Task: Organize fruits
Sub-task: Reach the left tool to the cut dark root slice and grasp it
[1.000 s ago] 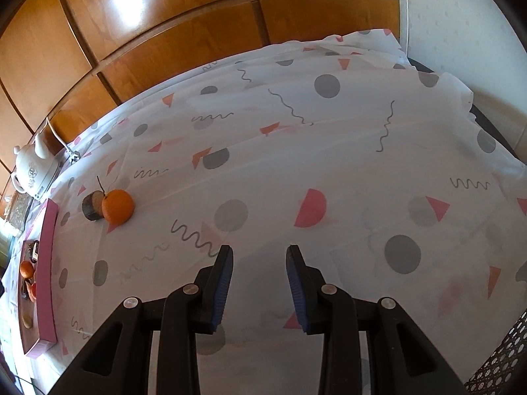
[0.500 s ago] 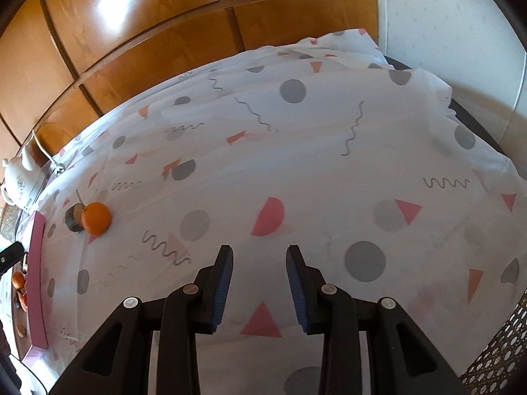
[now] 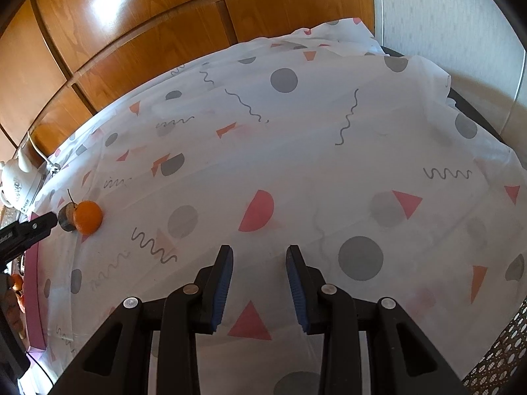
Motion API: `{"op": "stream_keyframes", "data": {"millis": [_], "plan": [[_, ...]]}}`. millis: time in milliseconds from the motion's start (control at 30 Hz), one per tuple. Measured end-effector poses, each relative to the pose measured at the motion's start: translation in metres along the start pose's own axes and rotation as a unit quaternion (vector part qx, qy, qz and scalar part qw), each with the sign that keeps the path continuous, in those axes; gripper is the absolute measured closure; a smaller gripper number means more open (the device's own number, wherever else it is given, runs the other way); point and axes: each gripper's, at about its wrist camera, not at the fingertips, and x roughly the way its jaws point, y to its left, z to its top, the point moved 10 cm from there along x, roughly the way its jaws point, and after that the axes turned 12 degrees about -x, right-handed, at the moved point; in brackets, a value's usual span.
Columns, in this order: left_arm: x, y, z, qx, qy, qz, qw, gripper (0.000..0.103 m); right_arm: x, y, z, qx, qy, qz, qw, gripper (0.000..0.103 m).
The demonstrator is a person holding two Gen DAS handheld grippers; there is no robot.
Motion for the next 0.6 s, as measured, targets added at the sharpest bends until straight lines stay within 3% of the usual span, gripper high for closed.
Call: {"op": "stream_keyframes", "data": {"millis": [67,100,133,200,600], "plan": [[0.009,0.000,0.001,-0.001,0.005,0.009,1.0000,0.046,0.000,0.000,0.000,-0.001,0.000,0.001,1.000,0.069],[0.015,0.001,0.002,-0.002,0.009,0.014,0.9999,0.050,0.000,0.001,-0.001,-0.001,0.000,0.001,1.000,0.069],[0.021,0.003,0.002,-0.003,0.012,0.018,0.9998,0.062,0.001,0.001,-0.001,-0.001,0.000,0.001,1.000,0.069],[0.030,0.007,-0.002,-0.019,0.027,0.010,0.9994,0.072,0.001,0.002,-0.001,-0.003,-0.001,0.001,1.000,0.069],[-0.016,0.017,-0.010,-0.032,-0.007,-0.018,0.9993,0.076,0.001,0.003,-0.001,-0.011,-0.003,-0.008,1.000,0.069]]}}
